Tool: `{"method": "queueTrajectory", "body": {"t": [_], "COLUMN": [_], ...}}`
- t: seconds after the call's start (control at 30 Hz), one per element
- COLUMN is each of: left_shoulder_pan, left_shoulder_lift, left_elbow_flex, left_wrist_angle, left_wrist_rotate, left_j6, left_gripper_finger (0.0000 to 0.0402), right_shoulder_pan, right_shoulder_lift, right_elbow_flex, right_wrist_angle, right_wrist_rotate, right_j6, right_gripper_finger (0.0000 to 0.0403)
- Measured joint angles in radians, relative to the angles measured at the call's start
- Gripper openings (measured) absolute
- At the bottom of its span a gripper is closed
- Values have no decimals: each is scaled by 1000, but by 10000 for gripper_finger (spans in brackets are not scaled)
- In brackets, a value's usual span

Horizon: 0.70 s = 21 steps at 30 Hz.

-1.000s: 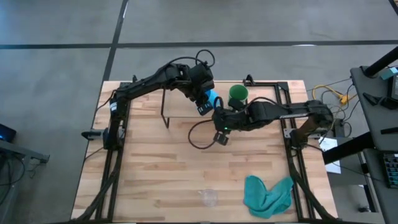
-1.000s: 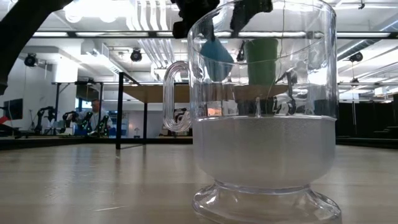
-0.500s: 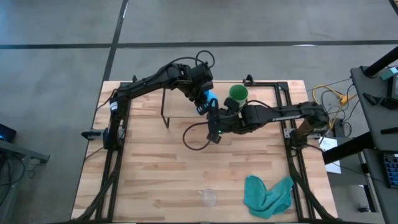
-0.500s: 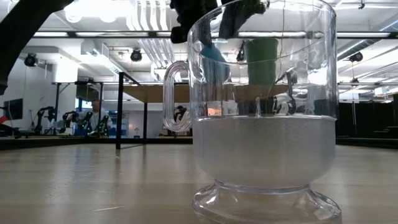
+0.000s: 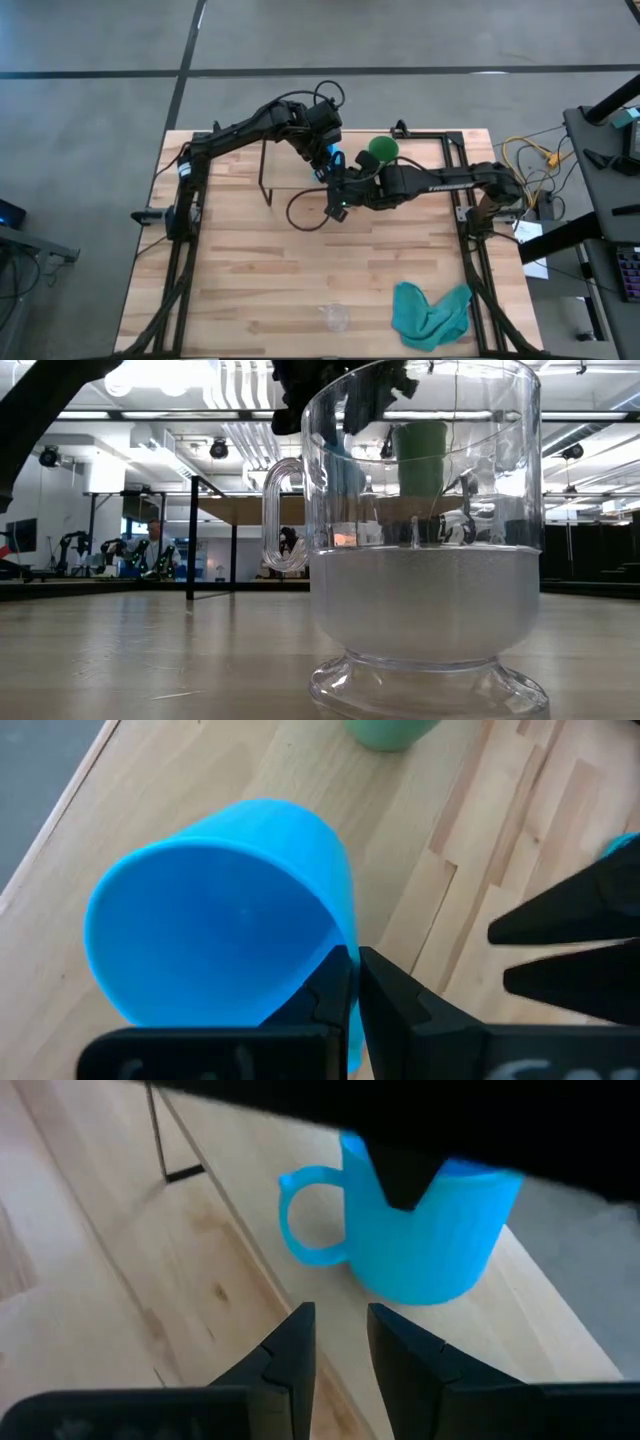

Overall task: Stack small to large cups/mugs on shelf
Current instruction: Put the blue mug on the shelf

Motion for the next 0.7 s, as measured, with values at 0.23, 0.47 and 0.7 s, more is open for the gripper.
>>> {"method": "queueTrajectory", "body": {"t": [0.23, 0.47, 0.7], "left_shoulder_pan": [0, 2, 2], "left_shoulder_lift": [0, 0, 0], "left_elbow_flex": [0, 0, 0], "left_wrist_angle": [1, 1, 2], "left_wrist_rotate": [4, 13, 18], "left_j6": [22, 63, 76], "left_gripper_finger": [0, 0, 0], "right_shoulder_pan": [-8, -14, -17], "right_shoulder_lift": [4, 4, 4], "right_elbow_flex": [0, 0, -1], "right_wrist_angle": [0, 0, 0], "right_wrist_rotate": [9, 6, 6], "right_j6": [3, 0, 0], "right_gripper_finger": [89, 89, 89]}}
